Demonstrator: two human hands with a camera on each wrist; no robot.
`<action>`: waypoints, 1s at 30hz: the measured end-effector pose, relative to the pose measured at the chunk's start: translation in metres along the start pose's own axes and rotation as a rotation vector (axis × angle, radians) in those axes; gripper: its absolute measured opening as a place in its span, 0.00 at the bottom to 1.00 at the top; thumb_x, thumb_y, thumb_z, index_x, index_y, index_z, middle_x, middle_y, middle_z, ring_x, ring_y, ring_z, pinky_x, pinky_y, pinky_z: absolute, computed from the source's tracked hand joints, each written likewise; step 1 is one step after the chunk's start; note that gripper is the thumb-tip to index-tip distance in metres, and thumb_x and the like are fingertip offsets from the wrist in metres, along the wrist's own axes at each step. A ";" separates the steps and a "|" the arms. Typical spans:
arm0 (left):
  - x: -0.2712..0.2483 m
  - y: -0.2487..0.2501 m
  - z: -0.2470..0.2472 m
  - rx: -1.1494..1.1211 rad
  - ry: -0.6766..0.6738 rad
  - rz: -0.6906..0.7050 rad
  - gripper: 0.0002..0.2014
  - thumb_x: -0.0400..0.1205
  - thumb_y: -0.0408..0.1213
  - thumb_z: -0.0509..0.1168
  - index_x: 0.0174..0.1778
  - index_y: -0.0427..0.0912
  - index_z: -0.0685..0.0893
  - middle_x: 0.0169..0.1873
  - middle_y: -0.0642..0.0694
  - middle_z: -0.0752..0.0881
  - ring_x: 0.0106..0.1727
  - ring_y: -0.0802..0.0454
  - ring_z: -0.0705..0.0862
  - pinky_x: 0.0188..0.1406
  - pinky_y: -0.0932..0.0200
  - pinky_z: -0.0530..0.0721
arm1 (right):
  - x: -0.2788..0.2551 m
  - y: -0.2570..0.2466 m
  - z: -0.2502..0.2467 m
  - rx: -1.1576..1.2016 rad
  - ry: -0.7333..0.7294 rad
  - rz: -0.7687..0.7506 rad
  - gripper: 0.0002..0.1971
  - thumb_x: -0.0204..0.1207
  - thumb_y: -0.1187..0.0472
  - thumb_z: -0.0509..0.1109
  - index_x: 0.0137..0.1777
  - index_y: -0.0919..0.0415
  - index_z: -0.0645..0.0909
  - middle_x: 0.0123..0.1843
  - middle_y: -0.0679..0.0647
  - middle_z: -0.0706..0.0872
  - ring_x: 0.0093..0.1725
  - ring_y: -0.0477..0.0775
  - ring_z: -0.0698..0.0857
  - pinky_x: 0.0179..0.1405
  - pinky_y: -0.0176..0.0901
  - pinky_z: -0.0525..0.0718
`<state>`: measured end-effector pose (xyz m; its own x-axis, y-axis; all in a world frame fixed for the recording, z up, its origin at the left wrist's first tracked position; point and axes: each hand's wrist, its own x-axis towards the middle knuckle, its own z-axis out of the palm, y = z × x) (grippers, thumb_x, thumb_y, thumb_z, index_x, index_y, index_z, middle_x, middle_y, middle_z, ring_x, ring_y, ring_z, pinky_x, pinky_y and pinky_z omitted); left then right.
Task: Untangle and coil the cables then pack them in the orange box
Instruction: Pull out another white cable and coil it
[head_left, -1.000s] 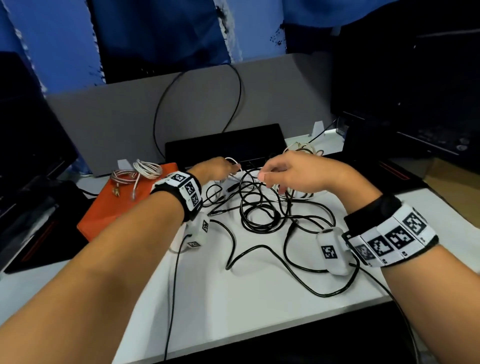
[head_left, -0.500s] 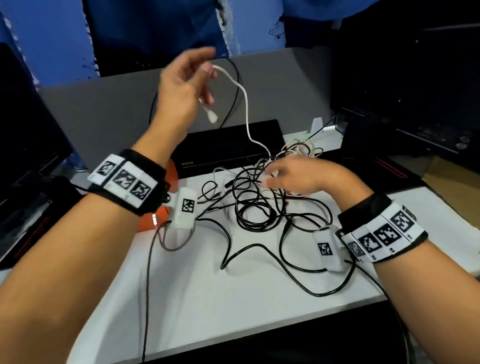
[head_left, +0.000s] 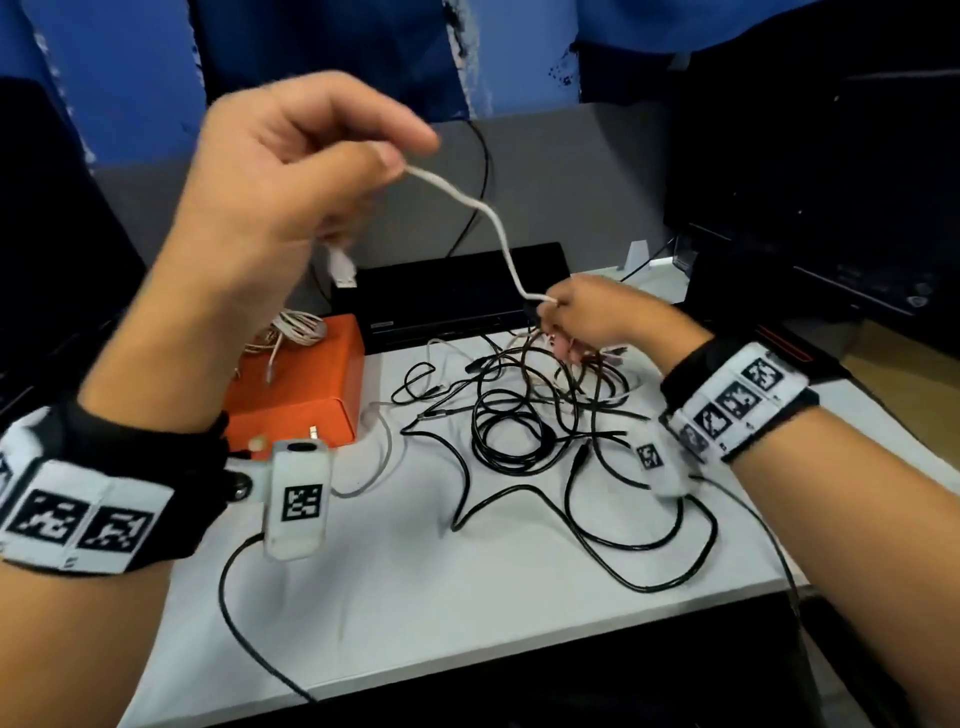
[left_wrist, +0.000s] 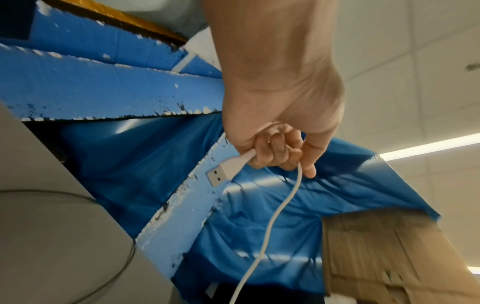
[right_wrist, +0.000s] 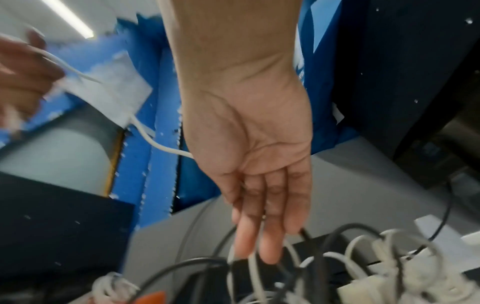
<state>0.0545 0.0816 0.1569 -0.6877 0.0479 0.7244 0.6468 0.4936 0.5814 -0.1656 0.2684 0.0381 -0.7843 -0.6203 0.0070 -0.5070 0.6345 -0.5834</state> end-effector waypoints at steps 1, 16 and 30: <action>-0.002 0.000 -0.009 0.018 0.040 -0.007 0.09 0.83 0.29 0.66 0.49 0.46 0.90 0.26 0.49 0.76 0.24 0.52 0.65 0.22 0.60 0.64 | 0.010 0.005 -0.010 0.008 0.007 0.033 0.14 0.93 0.58 0.56 0.49 0.60 0.81 0.36 0.57 0.93 0.29 0.53 0.89 0.26 0.40 0.79; -0.064 -0.057 -0.089 -0.113 0.375 -0.297 0.09 0.88 0.35 0.61 0.49 0.53 0.84 0.19 0.57 0.62 0.16 0.62 0.57 0.15 0.69 0.57 | 0.042 -0.040 -0.128 -0.038 0.892 -0.142 0.19 0.87 0.51 0.60 0.55 0.62 0.88 0.53 0.61 0.92 0.53 0.59 0.89 0.49 0.51 0.85; 0.004 -0.054 0.016 0.351 -0.077 -0.383 0.23 0.84 0.54 0.70 0.74 0.55 0.77 0.28 0.46 0.90 0.19 0.65 0.74 0.23 0.67 0.69 | -0.036 -0.147 -0.089 -0.484 0.329 -0.511 0.11 0.87 0.54 0.65 0.50 0.56 0.88 0.35 0.50 0.86 0.38 0.55 0.83 0.40 0.48 0.79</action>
<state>0.0113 0.0691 0.1223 -0.8842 -0.1358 0.4469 0.2038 0.7488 0.6307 -0.0946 0.2384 0.1958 -0.4386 -0.7693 0.4647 -0.8746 0.4842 -0.0238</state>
